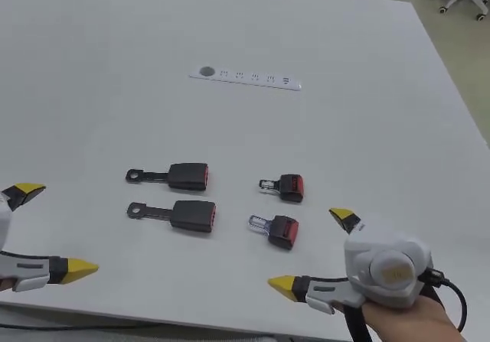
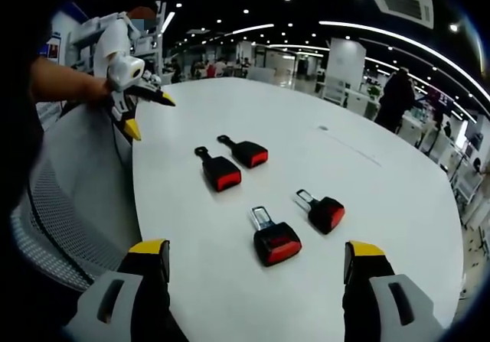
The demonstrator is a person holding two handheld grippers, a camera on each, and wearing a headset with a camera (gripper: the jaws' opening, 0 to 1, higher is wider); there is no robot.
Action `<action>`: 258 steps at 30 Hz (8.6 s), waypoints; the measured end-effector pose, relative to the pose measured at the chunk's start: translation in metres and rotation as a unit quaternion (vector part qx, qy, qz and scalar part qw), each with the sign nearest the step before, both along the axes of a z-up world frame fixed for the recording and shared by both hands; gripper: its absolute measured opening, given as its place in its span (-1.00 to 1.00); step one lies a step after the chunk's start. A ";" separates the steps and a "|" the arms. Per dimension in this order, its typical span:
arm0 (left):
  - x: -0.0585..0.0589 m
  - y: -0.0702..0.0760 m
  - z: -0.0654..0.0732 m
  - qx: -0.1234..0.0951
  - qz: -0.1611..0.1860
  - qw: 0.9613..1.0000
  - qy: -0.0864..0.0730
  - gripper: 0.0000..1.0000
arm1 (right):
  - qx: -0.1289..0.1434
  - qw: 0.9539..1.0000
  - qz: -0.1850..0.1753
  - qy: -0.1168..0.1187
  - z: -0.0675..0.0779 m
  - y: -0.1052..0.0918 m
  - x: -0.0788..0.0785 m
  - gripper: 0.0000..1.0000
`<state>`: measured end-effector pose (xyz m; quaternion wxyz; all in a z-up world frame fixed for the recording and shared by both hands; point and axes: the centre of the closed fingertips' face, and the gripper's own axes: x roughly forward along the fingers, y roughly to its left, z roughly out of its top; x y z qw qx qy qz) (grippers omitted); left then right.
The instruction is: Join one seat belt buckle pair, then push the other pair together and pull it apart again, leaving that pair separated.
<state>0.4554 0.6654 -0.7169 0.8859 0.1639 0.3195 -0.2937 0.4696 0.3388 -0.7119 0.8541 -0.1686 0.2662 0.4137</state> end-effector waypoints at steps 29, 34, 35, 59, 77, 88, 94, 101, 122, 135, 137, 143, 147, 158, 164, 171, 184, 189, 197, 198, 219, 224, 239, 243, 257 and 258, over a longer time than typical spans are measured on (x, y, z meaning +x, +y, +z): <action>-0.002 -0.003 -0.002 0.006 0.000 1.000 0.005 0.99 | 0.000 1.000 -0.003 -0.001 -0.002 0.000 0.004 0.93; -0.003 -0.004 -0.003 0.009 -0.002 1.000 0.005 0.99 | -0.004 1.000 -0.002 -0.005 0.000 -0.001 0.005 0.92; -0.003 -0.004 -0.002 0.008 -0.002 1.000 0.005 0.99 | -0.003 1.000 -0.003 -0.006 0.000 -0.001 0.005 0.92; -0.009 -0.017 -0.005 0.024 -0.021 0.999 0.022 0.89 | 0.001 1.000 -0.010 -0.002 0.007 -0.005 0.011 0.77; 0.019 -0.052 -0.010 0.055 -0.119 0.990 0.049 0.44 | -0.022 0.998 0.054 0.025 -0.002 0.010 0.013 0.19; 0.031 -0.092 -0.022 0.080 -0.193 0.975 0.071 0.20 | -0.040 0.996 0.076 0.032 -0.015 0.011 0.027 0.10; 0.045 -0.103 -0.026 0.096 -0.222 0.967 0.075 0.14 | -0.052 0.994 0.091 0.037 -0.025 0.011 0.033 0.04; 0.053 -0.120 -0.035 0.112 -0.262 0.955 0.087 0.08 | -0.063 0.991 0.108 0.048 -0.037 0.011 0.037 -0.05; 0.066 -0.149 -0.055 0.146 -0.333 0.925 0.111 -0.14 | -0.091 0.981 0.150 0.079 -0.057 0.009 0.047 -0.30; 0.067 -0.159 -0.067 0.159 -0.358 0.913 0.116 -0.34 | -0.103 0.975 0.173 0.095 -0.069 0.007 0.050 -0.37; 0.067 -0.159 -0.068 0.160 -0.359 0.912 0.115 -0.34 | -0.108 0.973 0.180 0.097 -0.069 0.006 0.049 -0.37; 0.066 -0.159 -0.070 0.174 -0.371 0.906 0.108 -0.33 | -0.144 0.957 0.232 0.094 -0.074 0.005 0.047 -0.36; 0.066 -0.158 -0.072 0.177 -0.377 0.902 0.111 -0.33 | -0.161 0.947 0.259 0.099 -0.076 0.005 0.048 -0.35; 0.066 -0.158 -0.073 0.178 -0.384 0.899 0.113 -0.34 | -0.153 0.942 0.279 0.109 -0.081 0.009 0.053 -0.35; 0.066 -0.159 -0.075 0.185 -0.394 0.892 0.122 -0.34 | -0.163 0.939 0.283 0.105 -0.080 0.014 0.054 -0.36; 0.066 -0.158 -0.075 0.175 -0.385 0.898 0.121 -0.34 | -0.180 0.935 0.288 0.101 -0.081 0.013 0.055 -0.36; 0.064 -0.161 -0.073 0.168 -0.386 0.899 0.123 -0.34 | -0.159 0.944 0.272 0.102 -0.082 0.052 0.051 -0.35; 0.062 -0.162 -0.071 0.168 -0.384 0.900 0.124 -0.34 | -0.158 0.946 0.266 0.098 -0.082 0.064 0.051 -0.35; 0.062 -0.162 -0.071 0.170 -0.386 0.899 0.123 -0.34 | -0.165 0.942 0.281 0.081 -0.080 0.075 0.047 -0.36; 0.062 -0.162 -0.071 0.170 -0.385 0.899 0.124 -0.34 | -0.164 0.942 0.280 0.081 -0.080 0.076 0.047 -0.36; 0.064 -0.160 -0.075 0.166 -0.389 0.897 0.126 -0.36 | -0.156 0.941 0.283 0.099 -0.081 0.094 0.050 -0.41; 0.064 -0.159 -0.075 0.163 -0.386 0.899 0.125 -0.37 | -0.154 0.942 0.280 0.100 -0.081 0.095 0.051 -0.41; 0.065 -0.157 -0.077 0.157 -0.380 0.903 0.124 -0.37 | -0.146 0.944 0.279 0.100 -0.084 0.110 0.056 -0.41; 0.066 -0.157 -0.078 0.155 -0.379 0.904 0.125 -0.36 | -0.149 0.944 0.279 0.098 -0.085 0.109 0.056 -0.41; 0.063 -0.157 -0.077 0.153 -0.382 0.902 0.131 -0.37 | -0.161 0.938 0.292 0.091 -0.081 0.106 0.053 -0.42; 0.062 -0.158 -0.076 0.148 -0.380 0.904 0.131 -0.37 | -0.161 0.938 0.293 0.090 -0.081 0.106 0.052 -0.42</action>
